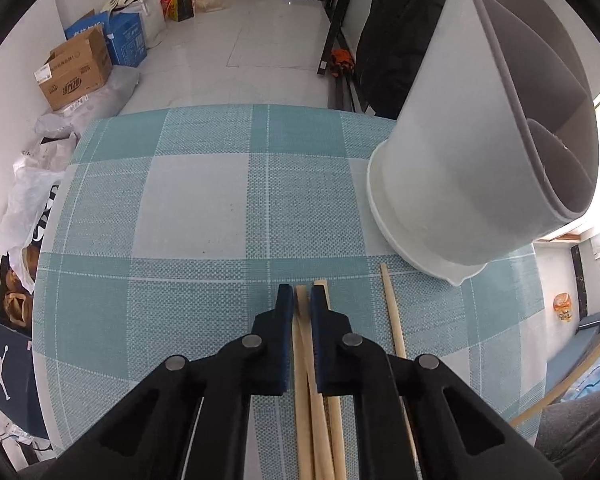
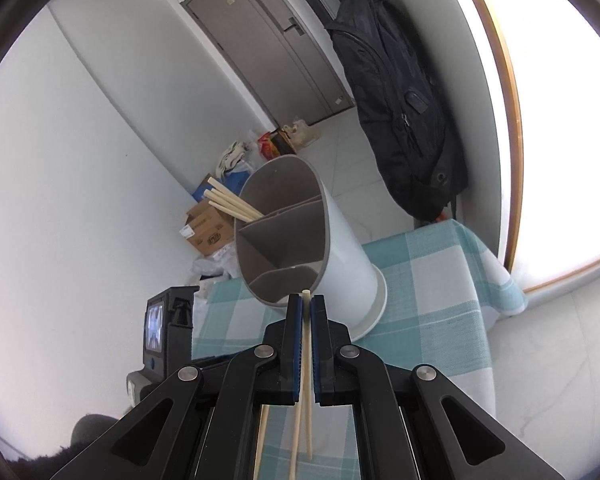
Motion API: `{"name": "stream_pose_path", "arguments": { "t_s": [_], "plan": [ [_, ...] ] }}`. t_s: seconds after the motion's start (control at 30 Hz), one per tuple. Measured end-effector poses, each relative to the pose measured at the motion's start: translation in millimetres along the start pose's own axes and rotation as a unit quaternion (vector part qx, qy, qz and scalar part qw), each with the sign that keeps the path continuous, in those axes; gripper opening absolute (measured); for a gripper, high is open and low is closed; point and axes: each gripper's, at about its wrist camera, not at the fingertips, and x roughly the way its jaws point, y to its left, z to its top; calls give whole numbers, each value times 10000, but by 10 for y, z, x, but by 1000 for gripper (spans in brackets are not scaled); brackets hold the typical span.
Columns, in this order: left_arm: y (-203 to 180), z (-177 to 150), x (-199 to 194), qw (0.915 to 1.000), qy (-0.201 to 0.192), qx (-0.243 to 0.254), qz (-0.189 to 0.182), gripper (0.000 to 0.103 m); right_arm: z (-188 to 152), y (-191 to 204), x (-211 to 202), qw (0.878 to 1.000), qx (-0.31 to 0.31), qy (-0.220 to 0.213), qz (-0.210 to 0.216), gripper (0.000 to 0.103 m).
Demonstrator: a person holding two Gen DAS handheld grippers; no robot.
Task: Organize utensils
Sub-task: 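Grasp one chopstick with the right gripper while the left gripper grasps several chopsticks, then lift and carry the chopsticks in both grippers up to the holder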
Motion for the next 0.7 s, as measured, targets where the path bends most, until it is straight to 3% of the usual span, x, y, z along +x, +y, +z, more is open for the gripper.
{"name": "stream_pose_path", "arguments": {
  "t_s": [0.17, 0.33, 0.7],
  "plan": [
    [93, -43, -89, 9995, -148, -252, -105, 2, 0, -20, -35, 10000, 69, -36, -50, 3],
    [152, -65, -355, 9964, -682, -451, -221, 2, -7, 22, -70, 9999, 4, -148, -64, 3],
    [206, -195, -952, 9788, -1884, -534, -594, 2, -140, 332, -231, 9973, -584, -433, -138, 3]
  ]
}}
